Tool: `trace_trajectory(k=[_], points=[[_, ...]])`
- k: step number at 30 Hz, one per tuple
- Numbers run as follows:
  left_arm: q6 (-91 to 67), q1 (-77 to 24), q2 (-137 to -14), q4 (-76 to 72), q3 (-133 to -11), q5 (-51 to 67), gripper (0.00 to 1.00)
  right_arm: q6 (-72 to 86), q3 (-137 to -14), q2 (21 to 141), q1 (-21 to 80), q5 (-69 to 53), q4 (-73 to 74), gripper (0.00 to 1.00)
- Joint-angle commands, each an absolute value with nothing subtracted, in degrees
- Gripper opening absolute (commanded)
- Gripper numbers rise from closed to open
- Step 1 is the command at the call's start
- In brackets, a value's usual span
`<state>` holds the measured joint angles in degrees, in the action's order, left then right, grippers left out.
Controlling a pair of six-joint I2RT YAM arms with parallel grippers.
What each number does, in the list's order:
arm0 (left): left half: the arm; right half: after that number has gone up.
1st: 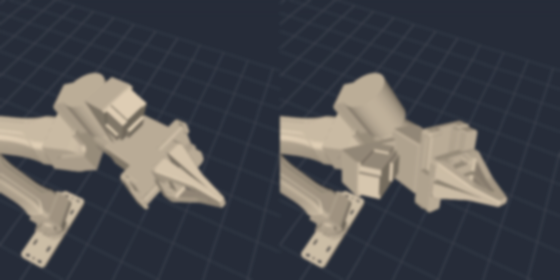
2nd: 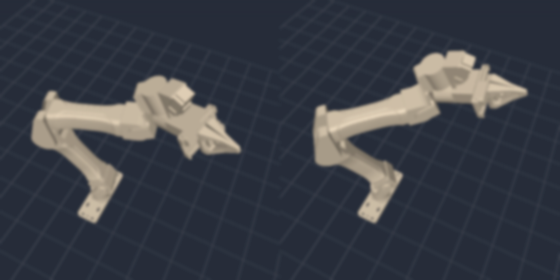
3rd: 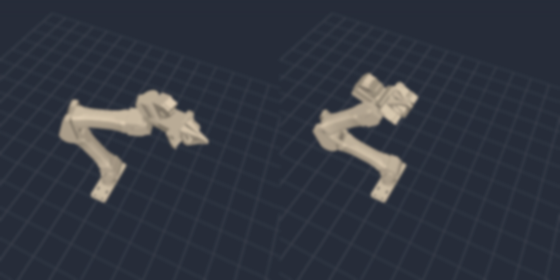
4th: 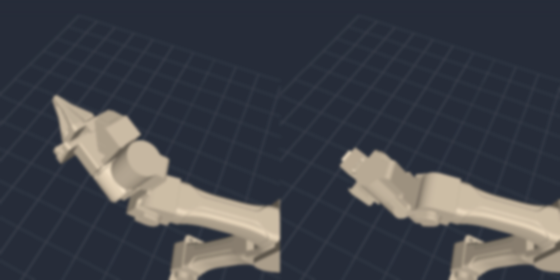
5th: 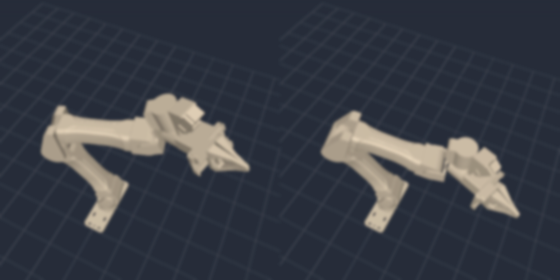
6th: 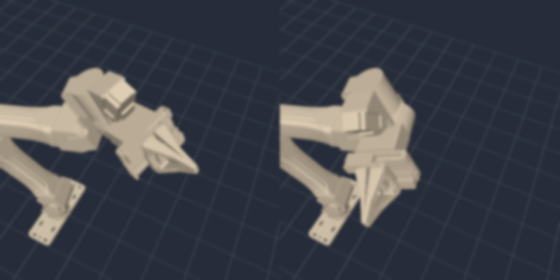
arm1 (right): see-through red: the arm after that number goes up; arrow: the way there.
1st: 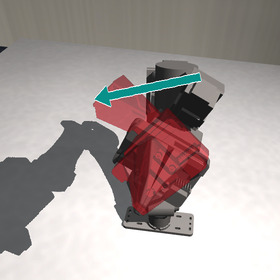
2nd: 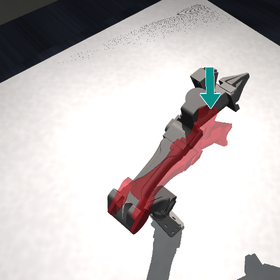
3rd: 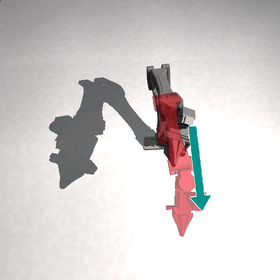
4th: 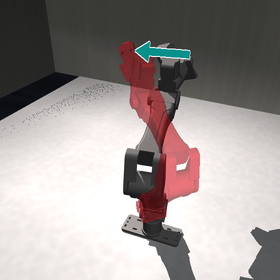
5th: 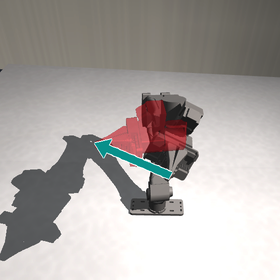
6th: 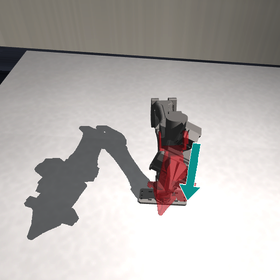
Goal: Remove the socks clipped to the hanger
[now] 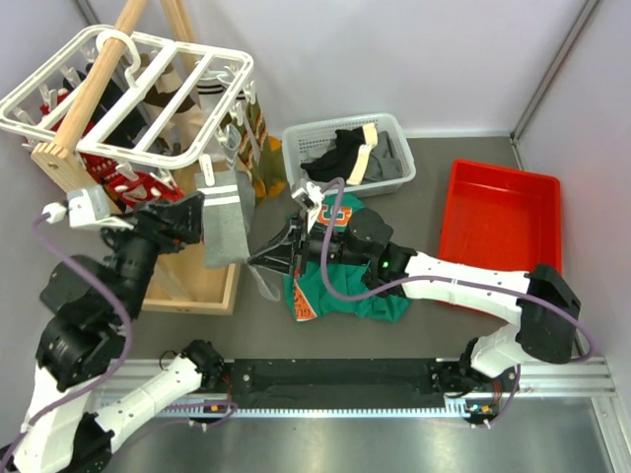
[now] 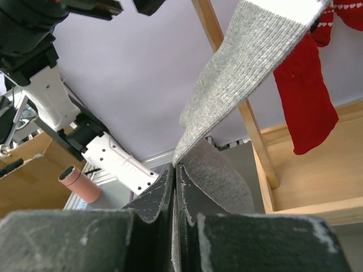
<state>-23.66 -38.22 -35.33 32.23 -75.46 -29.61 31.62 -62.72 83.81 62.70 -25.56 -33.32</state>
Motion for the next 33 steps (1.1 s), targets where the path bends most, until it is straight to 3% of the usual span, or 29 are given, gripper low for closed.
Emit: trace_trajectory(k=[1, 11, 18, 33], points=[[-24.08, -38.32, -30.51, 35.41, -75.68, -25.15, 0.86, 33.48, -67.14, 84.64, 62.23, -25.67, -37.88, 0.0], [-32.94, -38.32, -19.17, 41.31, -65.67, -18.57, 0.89, 34.8, -71.27, 86.22, 63.28, -20.04, -36.74, 0.0], [-34.63, -38.32, -14.07, 35.34, -57.22, -7.93, 0.91, 36.3, -72.95, 87.63, 64.25, -18.63, -37.79, 0.0], [-25.58, -38.32, -15.29, 32.7, -50.98, -9.67, 0.93, 37.62, -73.56, 88.15, 64.78, -21.45, -36.56, 0.0]])
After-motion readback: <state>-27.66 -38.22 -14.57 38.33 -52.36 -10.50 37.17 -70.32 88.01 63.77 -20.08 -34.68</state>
